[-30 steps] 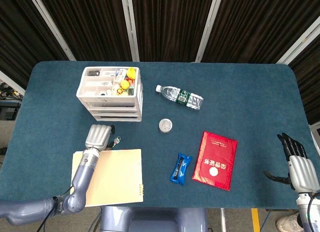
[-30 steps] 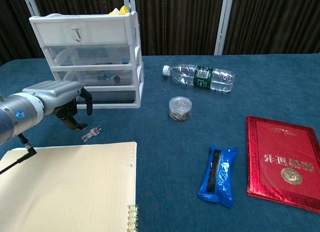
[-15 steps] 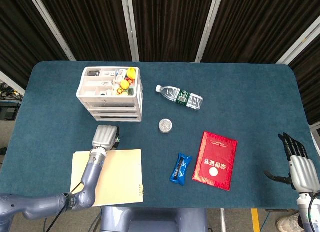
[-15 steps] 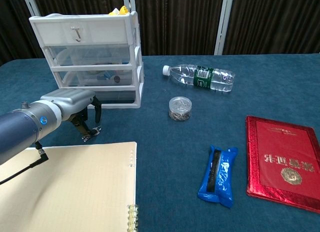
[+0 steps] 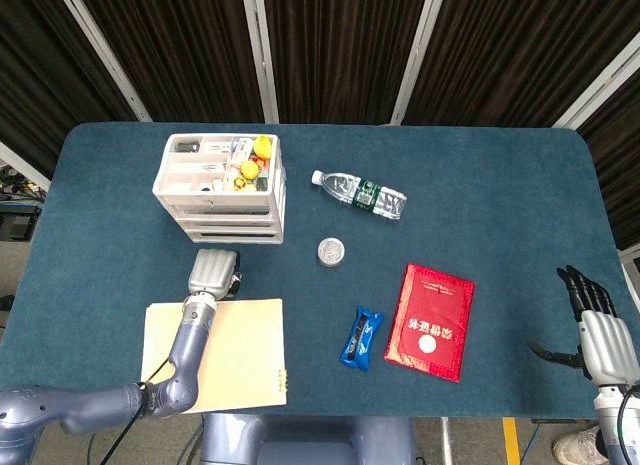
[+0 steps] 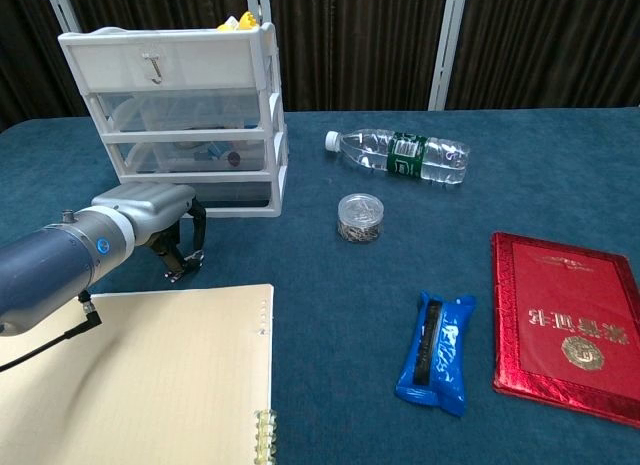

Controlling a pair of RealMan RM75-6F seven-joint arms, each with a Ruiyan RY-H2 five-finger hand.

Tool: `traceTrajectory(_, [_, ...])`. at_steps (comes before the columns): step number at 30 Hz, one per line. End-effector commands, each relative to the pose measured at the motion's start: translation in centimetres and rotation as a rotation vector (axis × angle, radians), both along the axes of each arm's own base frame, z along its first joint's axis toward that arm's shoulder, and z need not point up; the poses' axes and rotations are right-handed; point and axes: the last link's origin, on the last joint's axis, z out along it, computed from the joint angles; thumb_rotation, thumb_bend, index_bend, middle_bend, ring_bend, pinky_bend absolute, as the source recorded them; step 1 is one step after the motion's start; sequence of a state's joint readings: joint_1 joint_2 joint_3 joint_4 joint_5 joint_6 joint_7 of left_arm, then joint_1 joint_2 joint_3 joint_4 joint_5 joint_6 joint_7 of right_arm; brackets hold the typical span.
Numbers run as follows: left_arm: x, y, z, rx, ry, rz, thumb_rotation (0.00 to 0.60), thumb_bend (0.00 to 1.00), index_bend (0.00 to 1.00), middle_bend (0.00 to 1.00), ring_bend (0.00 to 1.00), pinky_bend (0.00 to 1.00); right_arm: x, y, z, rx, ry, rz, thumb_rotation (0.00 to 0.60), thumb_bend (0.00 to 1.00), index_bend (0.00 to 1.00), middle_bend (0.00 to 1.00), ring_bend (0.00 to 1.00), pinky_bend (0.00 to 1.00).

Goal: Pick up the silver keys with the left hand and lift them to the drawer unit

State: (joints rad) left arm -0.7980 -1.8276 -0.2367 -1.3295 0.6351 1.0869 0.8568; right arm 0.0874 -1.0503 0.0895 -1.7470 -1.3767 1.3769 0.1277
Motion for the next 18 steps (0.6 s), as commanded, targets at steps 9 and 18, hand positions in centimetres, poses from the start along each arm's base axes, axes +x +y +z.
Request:
traceTrajectory(9, [-0.05, -0.14, -0.30, -0.010, 0.003, 0.003, 0.600, 0.32, 0.48, 1.00, 0.99, 0.86, 0.03, -0.02, 0.02, -0.002, -0.002, 0.000, 0.600, 0.00, 0.00, 0.00, 0.00, 0.00])
traceTrajectory(18, [-0.07, -0.39, -0.13, -0.011, -0.007, -0.001, 0.600, 0.36, 0.52, 1.00, 0.99, 0.86, 0.08, -0.02, 0.01, -0.004, -0.003, 0.001, 0.600, 0.00, 0.00, 0.00, 0.00, 0.00])
